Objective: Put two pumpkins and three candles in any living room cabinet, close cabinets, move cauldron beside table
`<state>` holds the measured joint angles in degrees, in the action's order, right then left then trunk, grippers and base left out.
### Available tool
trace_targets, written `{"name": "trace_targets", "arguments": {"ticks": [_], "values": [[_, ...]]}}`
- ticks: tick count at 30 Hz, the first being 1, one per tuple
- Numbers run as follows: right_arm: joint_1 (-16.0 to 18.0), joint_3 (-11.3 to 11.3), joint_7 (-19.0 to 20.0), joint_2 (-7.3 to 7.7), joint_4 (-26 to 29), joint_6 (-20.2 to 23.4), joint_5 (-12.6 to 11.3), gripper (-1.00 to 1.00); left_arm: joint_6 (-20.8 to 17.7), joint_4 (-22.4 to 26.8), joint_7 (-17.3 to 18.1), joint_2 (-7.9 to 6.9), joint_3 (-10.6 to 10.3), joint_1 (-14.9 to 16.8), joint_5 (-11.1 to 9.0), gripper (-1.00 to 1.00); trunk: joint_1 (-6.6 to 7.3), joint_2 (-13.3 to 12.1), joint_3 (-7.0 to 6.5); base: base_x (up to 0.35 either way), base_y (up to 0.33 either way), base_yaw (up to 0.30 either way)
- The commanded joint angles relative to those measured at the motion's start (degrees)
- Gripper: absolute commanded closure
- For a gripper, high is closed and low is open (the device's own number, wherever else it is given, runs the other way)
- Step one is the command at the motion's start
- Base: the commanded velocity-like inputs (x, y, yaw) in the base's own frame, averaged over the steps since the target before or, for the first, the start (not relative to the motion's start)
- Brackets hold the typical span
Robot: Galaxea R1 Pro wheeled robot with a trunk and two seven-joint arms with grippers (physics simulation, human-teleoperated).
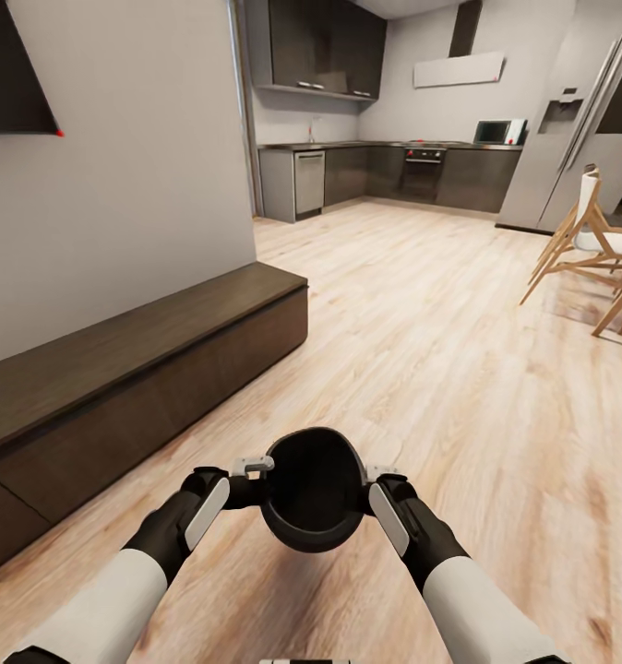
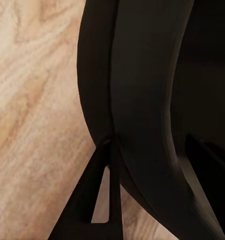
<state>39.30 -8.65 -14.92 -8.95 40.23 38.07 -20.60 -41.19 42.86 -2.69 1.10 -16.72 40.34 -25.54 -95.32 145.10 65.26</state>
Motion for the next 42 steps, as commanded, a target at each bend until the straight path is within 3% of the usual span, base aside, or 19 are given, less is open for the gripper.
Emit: {"name": "trace_targets", "arguments": {"ticks": [1, 28, 42], "values": [[0.1, -0.2, -0.5, 0.06, 0.3, -0.1, -1.0, 1.0, -0.2, 0.0, -0.3, -0.04, -0.4, 0.0, -1.3, 1.0, 0.04, 0.0, -0.18, 0.0, 0.0, 0.0], [0.1, -0.2, -0.4, 0.07, 0.5, -0.3, -1.2, 1.0, -0.5, 0.0, -0.2, -0.05, -0.6, 0.0, -1.3, 1.0, 0.74, -0.4, -6.18, -0.012, 0.001, 0.003], [0.1, -0.1, -0.5, 0.07, 0.5, -0.2, -1.3, 1.0, -0.4, 0.0, -0.3, -0.04, -0.9, 0.0, -1.3, 1.0, 1.1, -0.5, -9.66, -0.195, 0.023, 0.233]]}}
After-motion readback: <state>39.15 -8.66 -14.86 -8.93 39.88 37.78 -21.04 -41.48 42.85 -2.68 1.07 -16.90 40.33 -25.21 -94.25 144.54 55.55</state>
